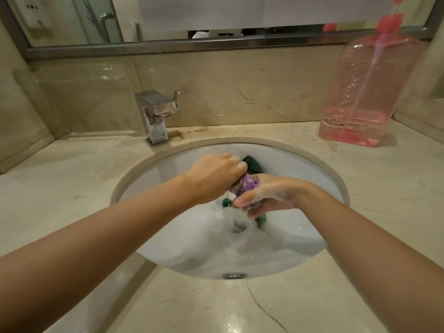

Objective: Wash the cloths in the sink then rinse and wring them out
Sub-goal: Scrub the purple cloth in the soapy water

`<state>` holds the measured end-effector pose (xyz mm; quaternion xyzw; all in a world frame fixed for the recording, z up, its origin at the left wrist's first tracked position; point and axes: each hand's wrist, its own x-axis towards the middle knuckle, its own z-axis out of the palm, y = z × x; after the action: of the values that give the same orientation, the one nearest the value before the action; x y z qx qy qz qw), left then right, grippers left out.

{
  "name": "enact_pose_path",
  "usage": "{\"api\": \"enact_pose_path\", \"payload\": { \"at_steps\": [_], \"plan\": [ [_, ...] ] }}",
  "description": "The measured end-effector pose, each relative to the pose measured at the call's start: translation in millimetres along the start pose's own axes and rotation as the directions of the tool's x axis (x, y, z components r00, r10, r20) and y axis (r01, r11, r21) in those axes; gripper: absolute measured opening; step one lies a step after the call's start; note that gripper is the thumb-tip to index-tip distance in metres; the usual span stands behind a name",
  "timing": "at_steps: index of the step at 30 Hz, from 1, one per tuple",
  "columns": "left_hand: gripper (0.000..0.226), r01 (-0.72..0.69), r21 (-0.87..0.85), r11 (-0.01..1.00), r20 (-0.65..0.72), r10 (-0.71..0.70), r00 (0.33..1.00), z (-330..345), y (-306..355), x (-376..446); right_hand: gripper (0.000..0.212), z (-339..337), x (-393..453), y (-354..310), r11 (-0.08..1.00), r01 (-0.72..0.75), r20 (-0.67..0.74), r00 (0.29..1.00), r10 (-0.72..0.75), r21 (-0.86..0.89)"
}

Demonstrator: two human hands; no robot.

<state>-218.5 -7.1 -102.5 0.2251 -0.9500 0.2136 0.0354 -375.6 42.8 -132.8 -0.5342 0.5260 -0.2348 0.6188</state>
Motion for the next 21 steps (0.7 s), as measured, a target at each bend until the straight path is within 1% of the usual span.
{"api": "enact_pose_path", "payload": {
  "at_steps": [1, 2, 3, 4, 5, 6, 7, 8, 9, 10, 11, 13, 15, 17, 18, 19, 20, 21],
  "plan": [
    [0.027, -0.058, 0.044, 0.997, -0.039, 0.059, 0.997, 1, -1, 2, 0.031, -2, -2, -1, 0.999, -0.005, 0.043, 0.999, 0.003, 0.045],
    [0.027, -0.094, 0.077, 0.993, -0.043, 0.097, 0.994, 2, 1, 3, 0.023, -4, -1, -2, 0.999, -0.019, 0.055, 0.998, 0.017, 0.048],
    [0.027, -0.099, 0.096, 0.99, -0.018, 0.101, 0.995, 3, 3, 6, 0.018, -4, 0, -3, 0.999, -0.041, 0.041, 0.998, 0.04, 0.007],
    [0.025, -0.072, 0.105, 0.992, 0.022, 0.07, 0.997, 4, 6, 8, 0.026, -4, 4, -3, 0.993, -0.068, -0.013, 0.998, 0.067, -0.098],
    [0.023, -0.024, 0.107, 0.994, 0.071, 0.017, 0.997, 6, 11, 12, 0.036, -2, 9, -3, 0.959, -0.115, -0.122, 0.989, 0.086, -0.26],
    [0.019, 0.033, 0.101, 0.994, 0.134, -0.047, 0.99, 7, 16, 16, 0.036, 1, 14, -4, 0.875, -0.182, -0.26, 0.963, 0.067, -0.448],
    [0.014, 0.09, 0.086, 0.992, 0.2, -0.106, 0.974, 10, 19, 20, 0.031, 5, 19, -5, 0.744, -0.251, -0.386, 0.923, -0.009, -0.619],
    [0.01, 0.163, 0.056, 0.985, 0.264, -0.172, 0.949, 14, 21, 23, 0.023, 7, 23, -5, 0.6, -0.302, -0.455, 0.883, -0.116, -0.74],
    [0.006, 0.236, 0.0, 0.972, 0.313, -0.224, 0.923, 19, 22, 27, 0.015, 10, 24, -4, 0.484, -0.326, -0.47, 0.857, -0.212, -0.812],
    [0.007, 0.301, -0.078, 0.951, 0.348, -0.257, 0.902, 23, 21, 29, 0.008, 11, 24, -4, 0.416, -0.322, -0.455, 0.847, -0.276, -0.85],
    [0.011, 0.346, -0.158, 0.925, 0.379, -0.267, 0.886, 28, 20, 30, 0.005, 10, 24, -3, 0.373, -0.315, -0.437, 0.846, -0.306, -0.873],
    [0.015, 0.387, -0.291, 0.875, 0.434, -0.239, 0.868, 34, 17, 32, 0.008, 9, 22, -2, 0.303, -0.31, -0.407, 0.848, -0.341, -0.901],
    [0.021, 0.41, -0.4, 0.819, 0.474, -0.198, 0.858, 32, 11, 32, 0.012, 10, 20, -2, 0.272, -0.305, -0.395, 0.829, -0.396, -0.913],
    [0.022, 0.444, -0.491, 0.75, 0.521, -0.156, 0.839, 27, 2, 33, 0.007, 11, 17, -4, 0.247, -0.283, -0.371, 0.791, -0.485, -0.927],
    [0.021, 0.459, -0.517, 0.723, 0.551, -0.13, 0.824, 24, -3, 34, 0.014, 10, 17, -4, 0.235, -0.273, -0.358, 0.773, -0.524, -0.933],
    [0.022, 0.481, -0.538, 0.692, 0.598, -0.088, 0.797, 21, -8, 33, 0.019, 10, 17, -4, 0.222, -0.263, -0.344, 0.755, -0.558, -0.939],
    [0.022, 0.516, -0.568, 0.642, 0.66, -0.02, 0.751, 16, -12, 32, 0.019, 10, 18, -3, 0.201, -0.239, -0.313, 0.729, -0.608, -0.95],
    [0.021, 0.563, -0.594, 0.575, 0.719, 0.065, 0.692, 12, -17, 31, 0.017, 12, 19, -2, 0.167, -0.206, -0.264, 0.685, -0.679, -0.964]
  ]
}}
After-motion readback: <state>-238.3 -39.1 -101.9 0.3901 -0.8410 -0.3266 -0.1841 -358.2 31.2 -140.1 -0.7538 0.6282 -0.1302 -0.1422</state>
